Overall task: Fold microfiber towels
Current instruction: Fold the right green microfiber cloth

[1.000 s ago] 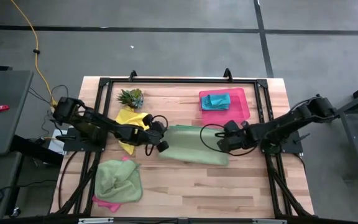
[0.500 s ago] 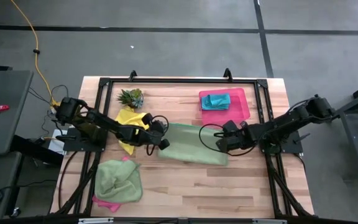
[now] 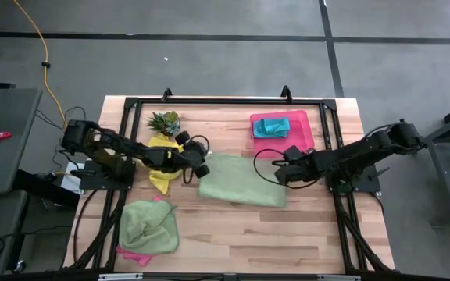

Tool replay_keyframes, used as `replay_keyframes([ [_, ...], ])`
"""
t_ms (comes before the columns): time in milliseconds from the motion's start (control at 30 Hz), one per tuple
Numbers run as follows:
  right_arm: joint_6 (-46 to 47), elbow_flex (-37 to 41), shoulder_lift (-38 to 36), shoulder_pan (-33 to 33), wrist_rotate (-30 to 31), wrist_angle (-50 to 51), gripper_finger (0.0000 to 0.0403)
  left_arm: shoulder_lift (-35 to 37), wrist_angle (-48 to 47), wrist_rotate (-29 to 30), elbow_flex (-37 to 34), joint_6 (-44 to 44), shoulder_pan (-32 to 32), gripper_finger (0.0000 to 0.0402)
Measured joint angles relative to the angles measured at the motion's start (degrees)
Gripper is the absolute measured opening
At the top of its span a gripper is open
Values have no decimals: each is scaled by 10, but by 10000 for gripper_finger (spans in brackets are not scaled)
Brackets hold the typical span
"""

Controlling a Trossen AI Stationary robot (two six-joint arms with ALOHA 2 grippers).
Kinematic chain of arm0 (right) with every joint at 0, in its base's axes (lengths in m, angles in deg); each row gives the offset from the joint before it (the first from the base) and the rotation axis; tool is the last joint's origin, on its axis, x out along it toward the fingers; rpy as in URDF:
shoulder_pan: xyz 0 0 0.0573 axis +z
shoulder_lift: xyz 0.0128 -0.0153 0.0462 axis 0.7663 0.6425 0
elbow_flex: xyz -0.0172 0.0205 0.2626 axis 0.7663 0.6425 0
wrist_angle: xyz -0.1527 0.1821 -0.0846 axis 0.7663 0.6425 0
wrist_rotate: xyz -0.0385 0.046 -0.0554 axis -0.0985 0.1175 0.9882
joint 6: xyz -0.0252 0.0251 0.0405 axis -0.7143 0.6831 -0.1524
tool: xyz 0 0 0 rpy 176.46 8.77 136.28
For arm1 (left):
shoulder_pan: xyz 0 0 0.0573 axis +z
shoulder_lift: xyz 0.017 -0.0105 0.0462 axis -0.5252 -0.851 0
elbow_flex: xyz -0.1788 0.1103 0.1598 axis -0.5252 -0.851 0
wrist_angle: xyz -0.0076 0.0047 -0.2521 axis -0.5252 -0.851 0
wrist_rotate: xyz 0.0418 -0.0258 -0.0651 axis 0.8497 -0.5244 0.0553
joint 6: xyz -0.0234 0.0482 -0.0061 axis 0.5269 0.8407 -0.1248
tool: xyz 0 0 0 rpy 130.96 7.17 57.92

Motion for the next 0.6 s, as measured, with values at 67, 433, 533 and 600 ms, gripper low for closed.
replay_keyframes([
  [67, -1, 0, -21, 5, -5, 1, 223, 29, -24, -29, 0, 4, 9, 145],
  [433, -121, 0, -95, 112, -140, -125, 223, 136, -98, -330, 0, 7, -36, 154],
  [533, -150, 0, -75, 147, -145, -151, 221, 124, -99, -305, -4, 36, -90, 154],
  [600, -176, 0, -58, 165, -146, -171, 221, 107, -95, -287, -12, 51, -124, 154],
])
